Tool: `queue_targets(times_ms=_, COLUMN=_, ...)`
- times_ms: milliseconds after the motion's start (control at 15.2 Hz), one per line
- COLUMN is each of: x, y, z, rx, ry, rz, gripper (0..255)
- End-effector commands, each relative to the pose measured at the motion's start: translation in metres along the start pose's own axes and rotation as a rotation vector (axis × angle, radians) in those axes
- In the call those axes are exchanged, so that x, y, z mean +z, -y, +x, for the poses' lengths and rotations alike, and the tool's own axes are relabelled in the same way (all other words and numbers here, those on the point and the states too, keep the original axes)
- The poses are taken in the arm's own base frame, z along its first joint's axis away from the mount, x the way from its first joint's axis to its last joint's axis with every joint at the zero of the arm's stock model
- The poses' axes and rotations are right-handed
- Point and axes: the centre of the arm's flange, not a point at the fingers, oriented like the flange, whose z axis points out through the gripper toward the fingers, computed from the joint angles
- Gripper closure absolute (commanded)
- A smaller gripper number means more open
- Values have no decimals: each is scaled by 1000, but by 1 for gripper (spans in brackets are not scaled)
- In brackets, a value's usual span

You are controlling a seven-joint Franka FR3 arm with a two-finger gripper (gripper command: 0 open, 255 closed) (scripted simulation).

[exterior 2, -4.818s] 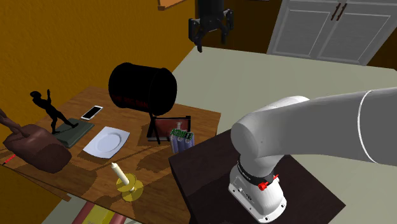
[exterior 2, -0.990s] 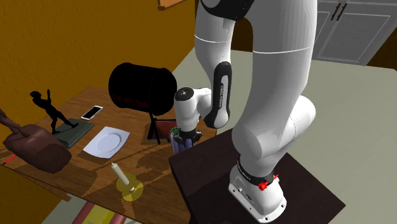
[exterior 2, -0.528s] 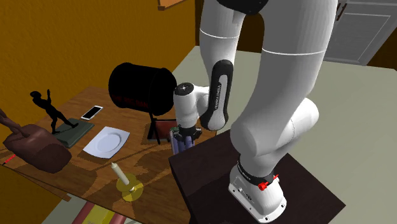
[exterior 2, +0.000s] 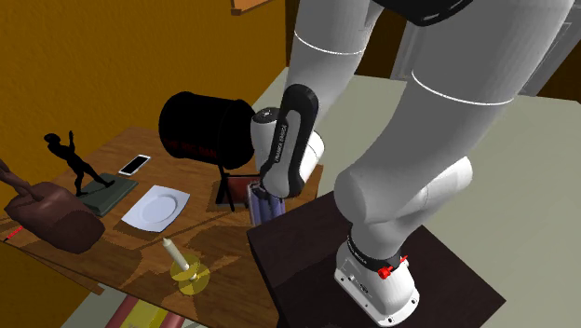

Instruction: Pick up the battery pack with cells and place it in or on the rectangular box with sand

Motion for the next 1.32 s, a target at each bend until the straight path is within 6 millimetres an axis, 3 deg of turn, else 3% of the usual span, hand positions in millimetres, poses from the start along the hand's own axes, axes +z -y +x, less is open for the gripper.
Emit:
queue_targets(times_ms=0, x=-10, y=-2, z=0, rx=9, ry=4, rz=4, gripper=255)
queue_targets(times_ms=594, x=-57, y=-2, z=3, rx=9, ry=4, rz=4, gripper=255)
queue_targets(times_ms=1056, x=-75, y=30, z=88, rx=9, ry=4, rz=4, gripper=255)
queue_targets(times_ms=1122, x=-72, y=27, z=77, rx=10, ry=4, rz=5, gripper=255)
queue_targets(times_ms=1188, x=-72, y=27, z=77, rx=10, ry=4, rz=5, gripper=0)
queue_targets(times_ms=1254, x=-63, y=33, z=69, rx=34, ry=2, rz=-5, gripper=0)
